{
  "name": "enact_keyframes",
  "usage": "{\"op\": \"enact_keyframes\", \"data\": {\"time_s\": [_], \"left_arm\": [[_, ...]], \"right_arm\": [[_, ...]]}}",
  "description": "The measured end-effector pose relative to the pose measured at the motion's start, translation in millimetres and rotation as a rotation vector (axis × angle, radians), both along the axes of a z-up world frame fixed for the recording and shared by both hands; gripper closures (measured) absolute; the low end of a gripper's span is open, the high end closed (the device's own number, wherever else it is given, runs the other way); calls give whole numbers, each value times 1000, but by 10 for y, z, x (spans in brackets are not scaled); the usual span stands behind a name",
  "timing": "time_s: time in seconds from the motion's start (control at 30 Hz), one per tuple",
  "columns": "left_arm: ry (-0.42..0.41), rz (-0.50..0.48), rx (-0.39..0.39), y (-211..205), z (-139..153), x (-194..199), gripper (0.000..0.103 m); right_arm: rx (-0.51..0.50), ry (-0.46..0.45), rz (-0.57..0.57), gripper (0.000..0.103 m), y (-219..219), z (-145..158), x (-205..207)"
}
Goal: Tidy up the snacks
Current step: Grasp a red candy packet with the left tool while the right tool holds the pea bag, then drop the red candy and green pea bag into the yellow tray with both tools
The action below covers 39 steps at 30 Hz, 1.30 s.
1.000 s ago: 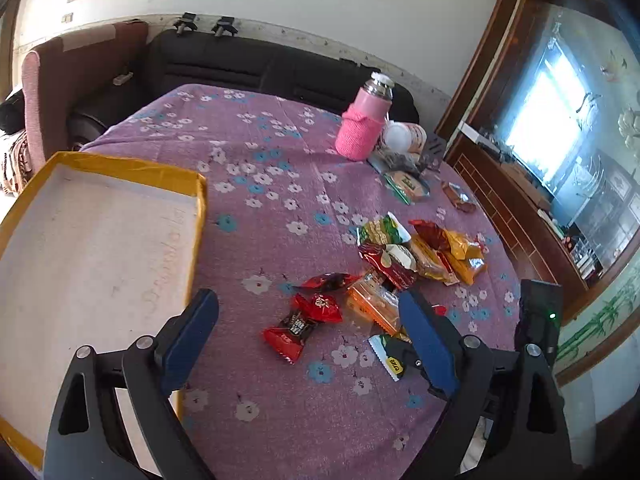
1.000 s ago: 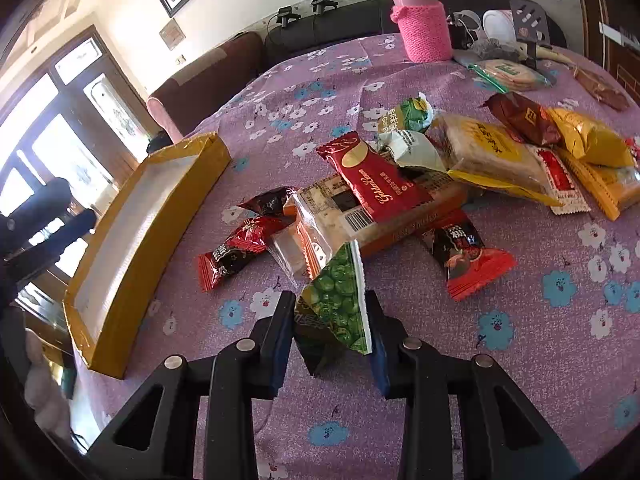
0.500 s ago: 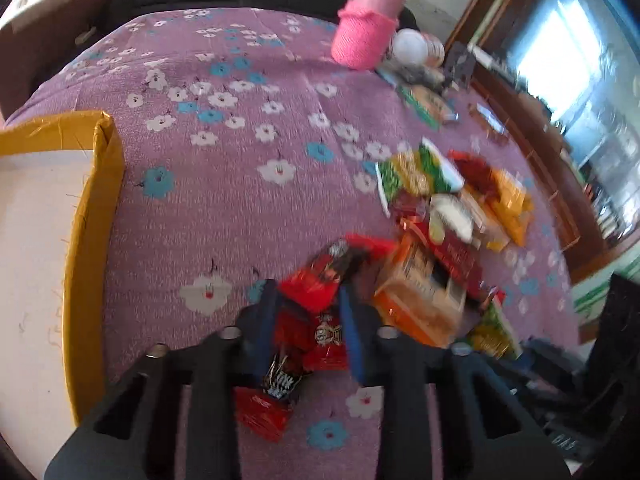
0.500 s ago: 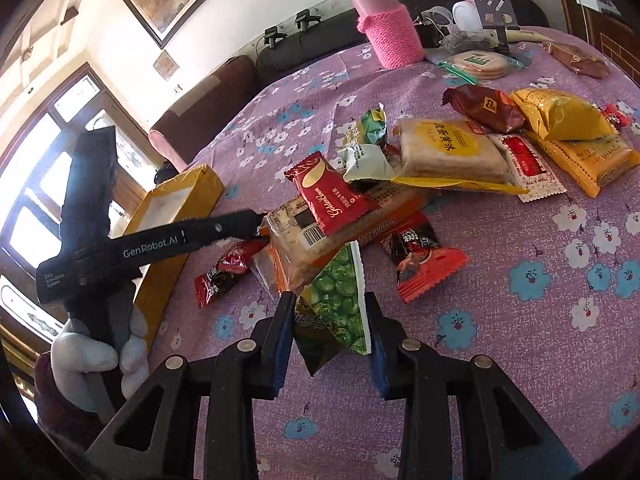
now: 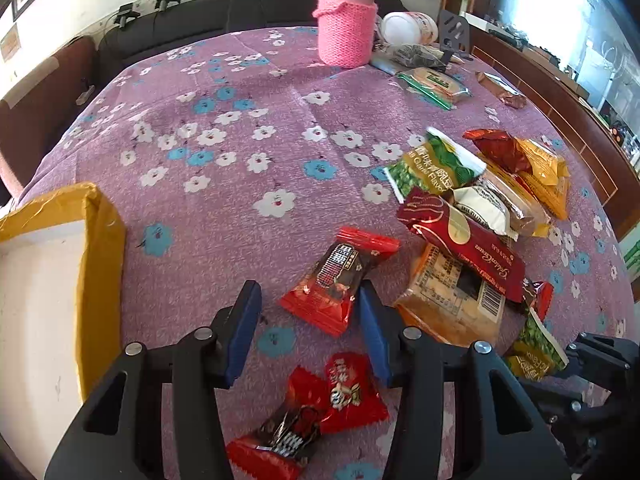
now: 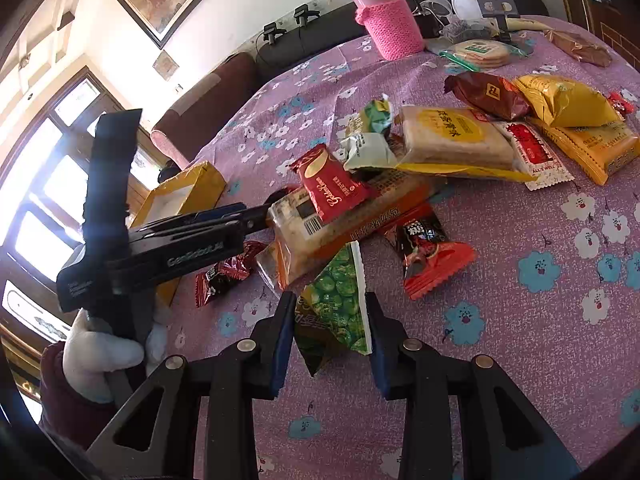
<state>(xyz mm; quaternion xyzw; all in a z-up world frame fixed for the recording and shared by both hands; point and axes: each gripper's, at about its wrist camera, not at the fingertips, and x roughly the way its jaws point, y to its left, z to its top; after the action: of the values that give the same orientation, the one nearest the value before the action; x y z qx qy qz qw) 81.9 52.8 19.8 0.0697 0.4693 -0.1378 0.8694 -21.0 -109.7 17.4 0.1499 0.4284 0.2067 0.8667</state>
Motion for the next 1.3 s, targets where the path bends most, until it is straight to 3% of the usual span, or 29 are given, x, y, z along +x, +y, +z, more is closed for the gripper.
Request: {"op": "enact_keyframes", "data": {"time_s": [0.07, 0.27, 0.5, 0.7, 0.83, 1.07, 1.3], "left_arm": [[-18, -12, 15, -35, -7, 4, 73], [-55, -1, -47, -36, 81, -80, 77], [-129, 46, -156, 219, 523, -403, 77], [-189, 171, -221, 920, 810, -915, 77], [-210, 291, -196, 1424, 826, -1237, 77], [-176, 509, -174, 2350, 586, -1439, 76], [-141, 597, -141, 2784, 358, -1536, 76]], "right_arm": [[-2, -2, 3, 69, 11, 2, 3], [-2, -10, 12, 69, 27, 1, -7], [1, -67, 37, 69, 68, 76, -105], [-21, -139, 40, 69, 125, 170, -194], [-42, -148, 50, 70, 264, 274, -271], [14, -107, 280, 70, 1172, 601, -428], [22, -4, 454, 70, 2236, 439, -399]]}}
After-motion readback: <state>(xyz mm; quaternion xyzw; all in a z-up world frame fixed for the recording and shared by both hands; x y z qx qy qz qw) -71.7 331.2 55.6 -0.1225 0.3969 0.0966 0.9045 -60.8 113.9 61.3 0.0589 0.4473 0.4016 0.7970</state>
